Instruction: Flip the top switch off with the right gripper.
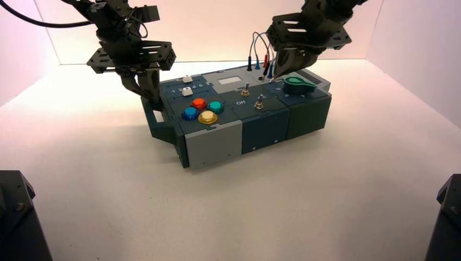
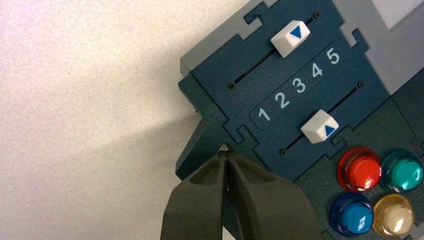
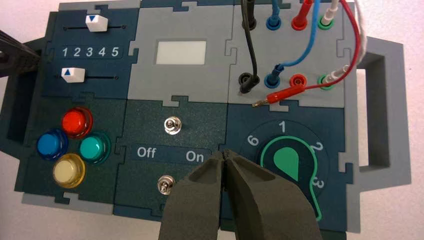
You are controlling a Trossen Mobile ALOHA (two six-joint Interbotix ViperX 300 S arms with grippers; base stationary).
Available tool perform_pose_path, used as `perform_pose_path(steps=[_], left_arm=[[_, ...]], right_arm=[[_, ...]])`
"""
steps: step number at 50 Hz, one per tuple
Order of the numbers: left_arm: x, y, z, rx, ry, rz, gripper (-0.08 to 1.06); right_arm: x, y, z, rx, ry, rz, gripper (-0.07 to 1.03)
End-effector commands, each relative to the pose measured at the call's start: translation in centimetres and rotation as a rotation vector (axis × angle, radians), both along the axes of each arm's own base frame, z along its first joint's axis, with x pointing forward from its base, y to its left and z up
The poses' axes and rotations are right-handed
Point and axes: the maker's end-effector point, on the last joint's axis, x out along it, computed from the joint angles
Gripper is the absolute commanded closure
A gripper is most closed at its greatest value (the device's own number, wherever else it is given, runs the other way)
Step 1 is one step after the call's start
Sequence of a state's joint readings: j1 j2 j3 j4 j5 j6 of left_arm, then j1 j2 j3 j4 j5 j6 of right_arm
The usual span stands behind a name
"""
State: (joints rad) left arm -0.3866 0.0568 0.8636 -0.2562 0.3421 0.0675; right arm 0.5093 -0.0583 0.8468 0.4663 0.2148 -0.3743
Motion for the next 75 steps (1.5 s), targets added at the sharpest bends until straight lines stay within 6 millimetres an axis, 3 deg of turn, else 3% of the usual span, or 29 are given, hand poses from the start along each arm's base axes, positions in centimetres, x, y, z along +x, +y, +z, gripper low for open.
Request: perform_pose_path(steps=[1,11,22,53,75], left_arm=[[0.8,-0.3,0.5,-0.007,-0.036,-0.002,1.01],[0.9,-0.3,0.5,-0.01,-0.041,0.003,1.01],[0.9,-0.5,0.6,-0.013,-0.045,0.0,1.01],[0.9,-0.5,0.6,-0.013,-0.045,0.0,1.01],[0.9,-0.5,0.6,-0.013,-0.045,0.0,1.01]], right_arm=[[1.0,0.8,0.8,0.01,-0.026,0.011,0.98],[1.5,1.5,0.2,0.004,-0.005,0.022,0.99],[1.8,4.6,-0.3,-0.002,0.004,0.095,0.98],[2.1,5.2,-0.4,-0.001,0.007,0.104,0.98],[1.5,7.6,0.2,0.009,0.0,0.164,0.99]])
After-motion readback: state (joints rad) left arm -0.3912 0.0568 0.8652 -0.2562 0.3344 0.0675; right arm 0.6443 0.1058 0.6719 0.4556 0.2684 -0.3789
